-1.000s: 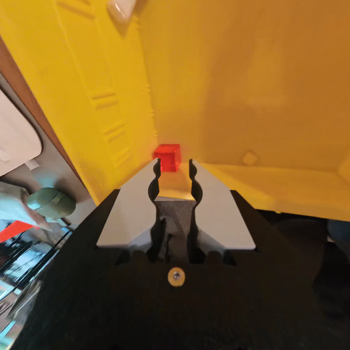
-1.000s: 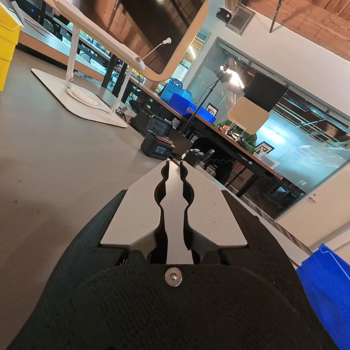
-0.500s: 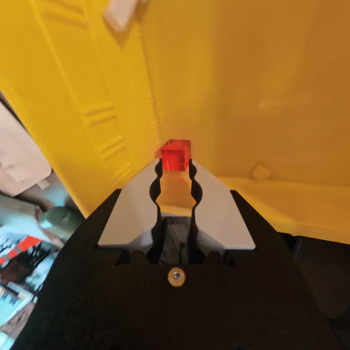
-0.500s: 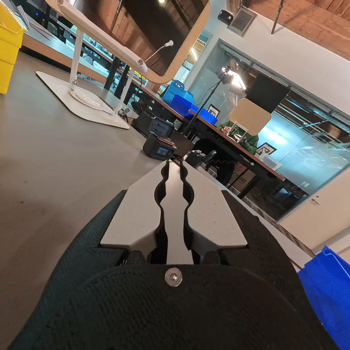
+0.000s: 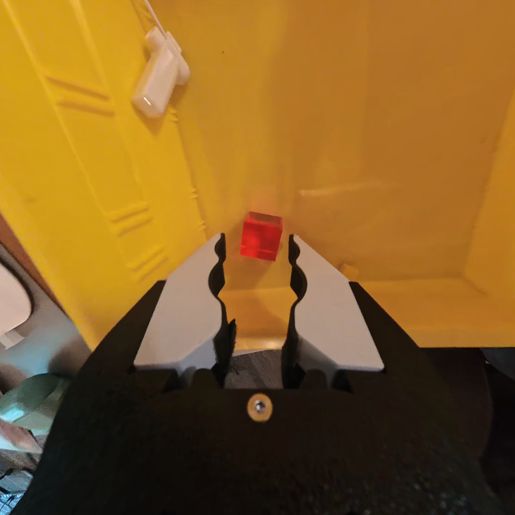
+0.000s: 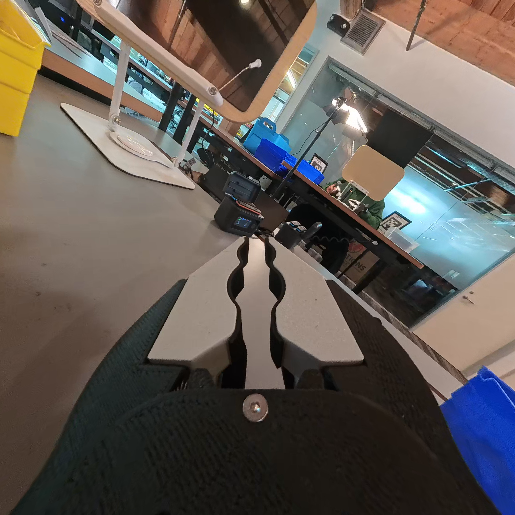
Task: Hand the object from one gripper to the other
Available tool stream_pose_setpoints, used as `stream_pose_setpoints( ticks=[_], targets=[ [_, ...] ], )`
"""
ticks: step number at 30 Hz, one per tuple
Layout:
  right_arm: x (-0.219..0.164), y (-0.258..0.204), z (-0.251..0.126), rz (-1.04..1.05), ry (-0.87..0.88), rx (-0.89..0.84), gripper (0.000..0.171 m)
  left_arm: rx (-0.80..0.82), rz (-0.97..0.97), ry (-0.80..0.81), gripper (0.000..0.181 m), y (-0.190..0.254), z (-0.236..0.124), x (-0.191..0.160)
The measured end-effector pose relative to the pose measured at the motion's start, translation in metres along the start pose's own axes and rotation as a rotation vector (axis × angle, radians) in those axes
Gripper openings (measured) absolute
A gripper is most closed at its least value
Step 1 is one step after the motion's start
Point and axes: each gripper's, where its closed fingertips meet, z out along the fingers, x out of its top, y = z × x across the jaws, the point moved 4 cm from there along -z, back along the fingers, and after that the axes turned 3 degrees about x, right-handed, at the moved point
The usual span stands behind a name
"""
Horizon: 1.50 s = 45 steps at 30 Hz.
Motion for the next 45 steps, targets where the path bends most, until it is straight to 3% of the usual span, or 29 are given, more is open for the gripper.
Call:
stream_pose_setpoints(
  ticks=[3, 7, 11, 13, 15, 19, 23, 30, 34, 41, 45],
  targets=[
    [0.0, -0.001, 0.0, -0.004, -0.001, 0.002, 0.01, -0.033, 0.022, -0.009, 0.025, 0.003, 0.006, 0.001],
    [0.0, 0.0, 0.0, -0.004, 0.001, 0.0, 0.01, -0.009, 0.111, 0.107, 0.025, 0.009, -0.009, 0.015],
    [0.001, 0.0, 0.0, 0.001, 0.007, 0.002, 0.009, 0.123, 0.217, 0.556, 0.024, 0.034, -0.073, 0.067],
    [0.001, -0.002, 0.0, -0.001, 0.012, 0.008, 0.01, 0.206, 0.291, 0.787, 0.024, 0.059, -0.114, 0.092],
    [0.002, -0.003, 0.0, -0.005, 0.019, 0.014, 0.01, 0.186, 0.362, 0.959, 0.024, 0.098, -0.142, 0.11],
    [0.005, -0.001, -0.002, -0.01, 0.039, 0.004, 0.01, 0.018, 0.418, 1.256, 0.024, 0.186, -0.161, 0.148],
    [0.004, 0.005, -0.003, -0.008, 0.048, -0.012, 0.01, 0.002, 0.334, 1.527, 0.025, 0.234, -0.153, 0.201],
    [-0.002, 0.009, 0.003, -0.016, 0.048, -0.009, 0.01, 0.065, 0.368, 1.571, 0.025, 0.282, -0.084, 0.297],
    [-0.008, 0.016, 0.008, 0.004, 0.04, -0.027, 0.01, 0.035, 0.303, 1.54, 0.025, 0.296, -0.064, 0.337],
    [-0.011, 0.026, 0.008, 0.035, 0.035, -0.072, 0.009, -0.054, 0.207, 1.505, 0.024, 0.287, -0.053, 0.35],
    [-0.011, 0.023, 0.008, 0.014, 0.028, -0.063, 0.008, -0.016, 0.259, 1.492, 0.024, 0.294, -0.051, 0.351]
  ],
)
